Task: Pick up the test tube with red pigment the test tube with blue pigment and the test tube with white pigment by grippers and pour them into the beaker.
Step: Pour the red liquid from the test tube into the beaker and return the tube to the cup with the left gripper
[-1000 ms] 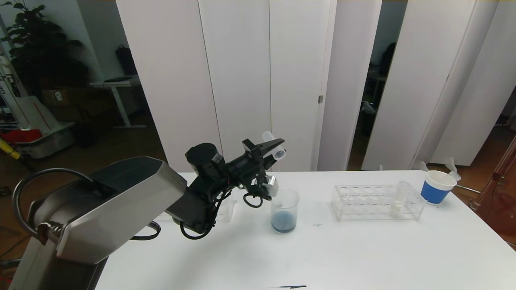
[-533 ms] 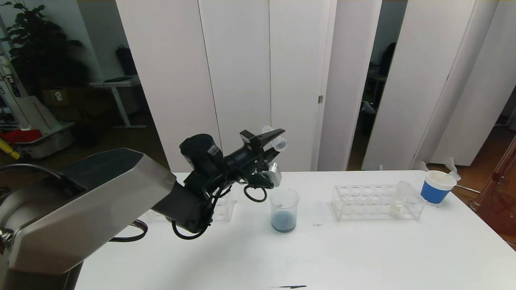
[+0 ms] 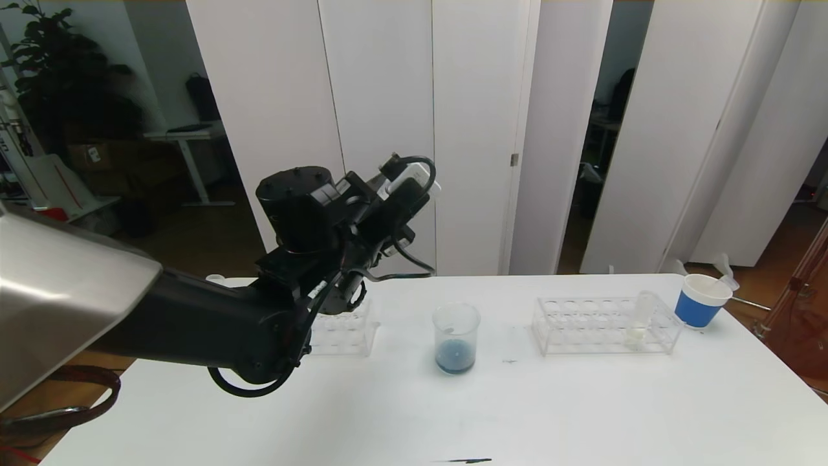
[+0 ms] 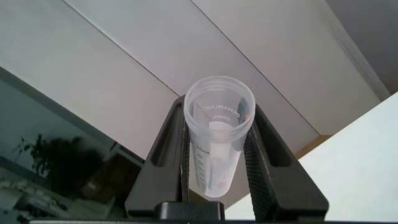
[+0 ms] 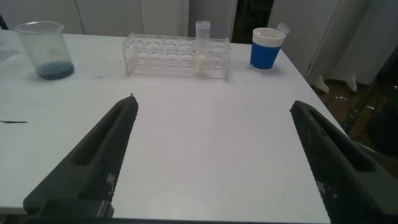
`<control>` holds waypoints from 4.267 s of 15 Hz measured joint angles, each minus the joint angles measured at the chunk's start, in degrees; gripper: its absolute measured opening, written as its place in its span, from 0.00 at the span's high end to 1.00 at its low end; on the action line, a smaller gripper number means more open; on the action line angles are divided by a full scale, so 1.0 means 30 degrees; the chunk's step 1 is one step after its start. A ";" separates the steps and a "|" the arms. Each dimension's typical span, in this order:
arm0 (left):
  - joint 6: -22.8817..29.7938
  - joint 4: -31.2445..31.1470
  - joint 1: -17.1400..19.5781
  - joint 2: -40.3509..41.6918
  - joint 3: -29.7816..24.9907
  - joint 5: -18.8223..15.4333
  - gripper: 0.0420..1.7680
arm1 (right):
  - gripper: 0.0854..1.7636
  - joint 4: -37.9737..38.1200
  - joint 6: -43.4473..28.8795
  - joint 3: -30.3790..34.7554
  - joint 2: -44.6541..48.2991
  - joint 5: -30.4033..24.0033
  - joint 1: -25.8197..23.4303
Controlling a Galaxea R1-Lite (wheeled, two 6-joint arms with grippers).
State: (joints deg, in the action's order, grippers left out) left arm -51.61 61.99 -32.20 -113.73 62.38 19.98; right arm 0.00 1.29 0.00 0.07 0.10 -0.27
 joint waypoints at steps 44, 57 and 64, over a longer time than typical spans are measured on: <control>2.0419 -0.3214 1.3853 -0.4169 0.1329 0.5201 0.68 | 0.01 0.0000 0.0000 0.0000 0.0000 0.0004 0.0000; 2.3036 -0.3263 1.4389 -0.5579 0.0244 0.3336 0.68 | 0.01 0.0000 0.0000 0.0000 0.0000 0.0000 0.0000; 2.2825 -0.3320 1.4267 -0.5717 0.0280 0.3332 0.55 | 0.01 0.0000 0.0000 0.0000 0.0000 0.0000 0.0000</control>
State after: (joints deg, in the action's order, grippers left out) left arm 16.86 52.03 10.61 -130.88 63.22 29.98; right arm 0.00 1.29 0.00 0.07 0.10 -0.27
